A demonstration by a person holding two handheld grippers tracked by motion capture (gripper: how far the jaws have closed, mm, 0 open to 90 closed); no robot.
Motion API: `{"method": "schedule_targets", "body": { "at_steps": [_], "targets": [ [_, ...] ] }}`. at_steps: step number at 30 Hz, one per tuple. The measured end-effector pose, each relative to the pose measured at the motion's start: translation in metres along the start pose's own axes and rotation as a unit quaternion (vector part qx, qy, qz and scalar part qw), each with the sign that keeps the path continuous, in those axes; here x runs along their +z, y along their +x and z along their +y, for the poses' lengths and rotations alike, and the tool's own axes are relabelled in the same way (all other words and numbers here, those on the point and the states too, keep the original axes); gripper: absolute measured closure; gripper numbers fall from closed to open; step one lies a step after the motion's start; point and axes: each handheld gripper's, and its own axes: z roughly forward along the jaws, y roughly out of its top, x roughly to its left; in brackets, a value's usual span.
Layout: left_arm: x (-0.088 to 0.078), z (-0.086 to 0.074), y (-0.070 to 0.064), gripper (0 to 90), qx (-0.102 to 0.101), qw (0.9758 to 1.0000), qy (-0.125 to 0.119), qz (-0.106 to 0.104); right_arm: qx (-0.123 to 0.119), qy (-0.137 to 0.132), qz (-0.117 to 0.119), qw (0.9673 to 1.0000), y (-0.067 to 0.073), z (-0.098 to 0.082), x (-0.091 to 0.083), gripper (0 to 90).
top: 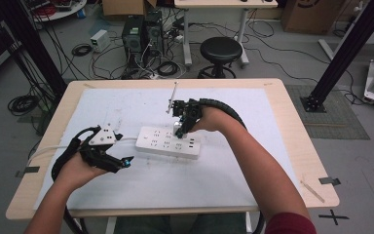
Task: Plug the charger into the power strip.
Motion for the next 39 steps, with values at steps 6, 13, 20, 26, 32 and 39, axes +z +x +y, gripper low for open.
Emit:
{"method": "schedule_targets", "body": {
  "at_steps": [6,13,20,26,32,39],
  "targets": [
    [0.002,-0.001,0.000,17.5,-0.004,1.0000,-0.004,0.000,0.008,0.019,0.005,0.9998,-0.006,-0.001,0.010,62.9],
    [0.001,-0.003,0.002,17.5,0.000,1.0000,0.000,0.000,0.008,0.019,0.006,0.9998,-0.008,0.001,0.013,62.9],
    [0.000,-0.006,0.002,17.5,-0.007,1.0000,-0.005,0.003,0.007,0.025,0.007,0.9996,-0.008,0.002,0.019,62.9],
    [0.002,-0.006,0.003,17.5,-0.004,1.0000,-0.004,0.002,0.006,0.027,0.003,0.9996,-0.006,0.006,0.021,63.1],
    [0.004,-0.003,0.001,17.5,0.002,1.0000,-0.004,0.000,0.010,0.047,-0.007,0.9988,-0.003,0.008,0.029,63.3],
    [0.005,-0.005,0.003,17.5,-0.003,1.0000,-0.003,0.002,0.011,0.045,-0.001,0.9989,-0.005,0.006,0.029,63.6]
  ]
}}
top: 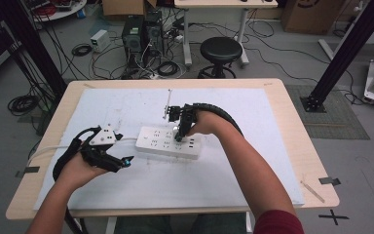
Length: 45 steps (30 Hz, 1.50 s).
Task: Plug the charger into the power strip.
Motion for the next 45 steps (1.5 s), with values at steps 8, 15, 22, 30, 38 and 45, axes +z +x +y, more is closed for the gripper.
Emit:
{"method": "schedule_targets", "body": {
  "at_steps": [8,15,22,30,38,45],
  "targets": [
    [0.005,0.001,0.000,17.5,0.001,1.0000,0.002,-0.003,-0.010,0.008,-0.012,0.9998,0.004,0.002,0.005,63.6],
    [0.003,0.000,0.004,17.5,-0.002,1.0000,0.002,-0.004,0.021,-0.021,0.002,0.9995,0.002,-0.003,-0.002,46.7],
    [0.001,0.006,0.008,17.5,0.001,1.0000,-0.006,-0.005,0.070,-0.121,-0.038,0.9895,0.008,-0.030,-0.044,33.1],
    [0.003,0.022,0.014,17.5,0.014,0.9995,-0.022,-0.015,0.135,-0.245,-0.059,0.9583,0.029,-0.090,-0.075,27.4],
    [0.001,0.029,0.015,17.5,0.020,0.9980,-0.052,-0.029,0.173,-0.336,-0.067,0.9232,0.059,-0.147,-0.073,21.1],
    [0.002,0.022,0.015,17.5,0.003,0.9967,-0.073,-0.035,0.192,-0.385,-0.075,0.8996,0.075,-0.178,-0.059,20.8]
  ]
}}
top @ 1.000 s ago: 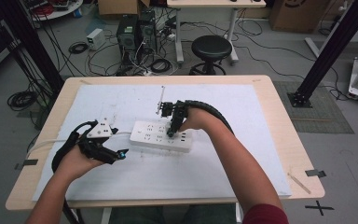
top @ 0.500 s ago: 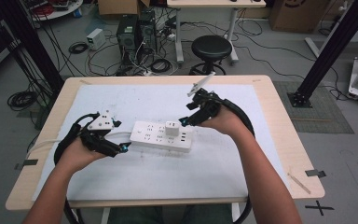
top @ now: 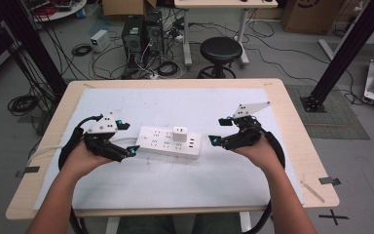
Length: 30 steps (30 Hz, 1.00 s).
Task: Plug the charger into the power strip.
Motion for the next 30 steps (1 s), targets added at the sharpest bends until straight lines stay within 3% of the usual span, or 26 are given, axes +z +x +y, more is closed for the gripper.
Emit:
{"method": "schedule_targets", "body": {
  "at_steps": [10,16,30],
  "targets": [
    [-0.003,-0.009,0.007,17.5,-0.025,0.9991,-0.034,-0.007,0.021,-0.032,-0.003,0.9993,0.004,-0.030,-0.006,20.1],
    [-0.010,-0.009,0.008,17.5,-0.023,0.9989,-0.040,-0.004,0.018,-0.032,-0.007,0.9993,0.003,-0.032,-0.006,20.1],
    [-0.008,-0.011,0.008,17.5,-0.026,0.9992,-0.031,0.006,0.014,-0.023,-0.007,0.9996,0.001,-0.027,-0.003,20.1]
  ]
}}
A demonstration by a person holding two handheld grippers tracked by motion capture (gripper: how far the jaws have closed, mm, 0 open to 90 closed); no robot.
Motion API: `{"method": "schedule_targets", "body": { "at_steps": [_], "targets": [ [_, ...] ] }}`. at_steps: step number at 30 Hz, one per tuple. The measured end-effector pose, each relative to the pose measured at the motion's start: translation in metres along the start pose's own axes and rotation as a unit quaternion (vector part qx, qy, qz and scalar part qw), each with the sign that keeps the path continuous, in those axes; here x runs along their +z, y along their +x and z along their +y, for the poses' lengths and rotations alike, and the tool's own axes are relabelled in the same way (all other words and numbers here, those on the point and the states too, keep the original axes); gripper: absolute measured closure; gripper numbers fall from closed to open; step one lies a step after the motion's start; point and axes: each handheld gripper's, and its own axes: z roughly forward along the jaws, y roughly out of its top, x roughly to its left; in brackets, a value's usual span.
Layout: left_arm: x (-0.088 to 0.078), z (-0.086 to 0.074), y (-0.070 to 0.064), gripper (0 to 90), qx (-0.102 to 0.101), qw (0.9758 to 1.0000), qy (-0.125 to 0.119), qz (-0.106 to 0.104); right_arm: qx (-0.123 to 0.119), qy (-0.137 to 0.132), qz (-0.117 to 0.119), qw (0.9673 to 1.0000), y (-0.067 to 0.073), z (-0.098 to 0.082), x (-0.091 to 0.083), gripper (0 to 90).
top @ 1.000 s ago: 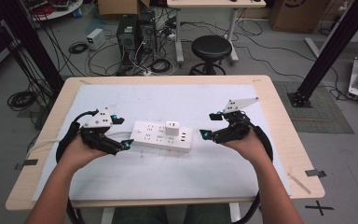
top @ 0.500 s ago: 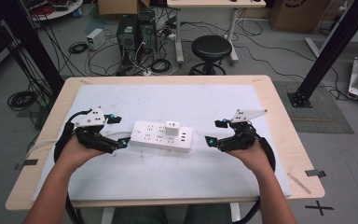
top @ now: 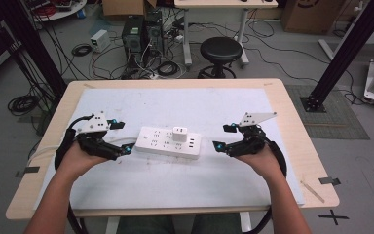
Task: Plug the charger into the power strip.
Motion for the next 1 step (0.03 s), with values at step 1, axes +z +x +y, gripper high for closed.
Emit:
{"method": "schedule_targets", "body": {
  "at_steps": [1],
  "targets": [
    [0.0017,-0.0010,0.0001,17.5,0.000,1.0000,0.002,0.001,0.002,0.002,-0.002,1.0000,0.0004,0.0005,-0.0005,20.1]
  ]
}}
